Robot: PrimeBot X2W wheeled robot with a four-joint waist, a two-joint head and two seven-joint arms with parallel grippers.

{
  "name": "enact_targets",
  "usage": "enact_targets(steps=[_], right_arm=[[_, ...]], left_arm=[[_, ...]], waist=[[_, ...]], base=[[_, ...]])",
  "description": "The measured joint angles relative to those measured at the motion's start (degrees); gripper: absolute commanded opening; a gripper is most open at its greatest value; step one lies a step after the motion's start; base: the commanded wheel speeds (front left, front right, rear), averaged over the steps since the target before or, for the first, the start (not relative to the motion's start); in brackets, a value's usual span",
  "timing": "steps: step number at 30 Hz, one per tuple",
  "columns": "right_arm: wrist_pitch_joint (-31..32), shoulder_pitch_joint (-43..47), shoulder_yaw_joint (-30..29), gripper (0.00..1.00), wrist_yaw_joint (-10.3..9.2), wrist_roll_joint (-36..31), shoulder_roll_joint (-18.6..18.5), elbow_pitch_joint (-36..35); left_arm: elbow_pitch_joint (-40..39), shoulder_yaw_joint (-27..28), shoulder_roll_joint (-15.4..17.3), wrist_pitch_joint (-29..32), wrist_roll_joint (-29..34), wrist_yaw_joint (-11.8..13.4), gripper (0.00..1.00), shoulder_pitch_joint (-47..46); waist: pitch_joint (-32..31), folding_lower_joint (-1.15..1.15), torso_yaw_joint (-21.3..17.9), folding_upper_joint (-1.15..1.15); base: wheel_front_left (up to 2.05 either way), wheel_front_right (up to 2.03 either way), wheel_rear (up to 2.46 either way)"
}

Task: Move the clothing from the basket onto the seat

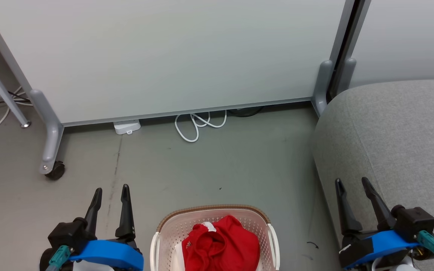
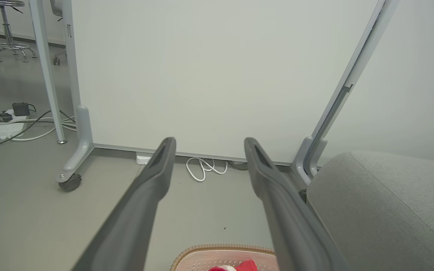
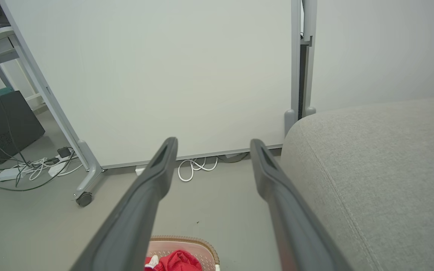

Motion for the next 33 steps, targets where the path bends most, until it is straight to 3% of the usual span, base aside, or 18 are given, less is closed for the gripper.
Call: enact_targets(steps=[26, 33], right_arm=[[-2.7, -0.4, -1.1, 1.0, 0.02, -11.9, -0.1, 1.0], [-2.7, -0.4, -0.9, 1.0, 0.03, -12.0, -0.1, 1.0]], left_arm=[[1.8, -0.4, -0.2, -2.7, 5.8, 0.0, 1.0, -0.6], [1.9, -0.5, -0.2, -2.7, 5.9, 0.0, 1.0, -0.6]], waist=[[0.2, 0.0, 0.0, 0.0], [0.6, 0.0, 0.0, 0.0]], base=[[0.0, 0.0, 0.0], [0.0, 0.0, 0.0]])
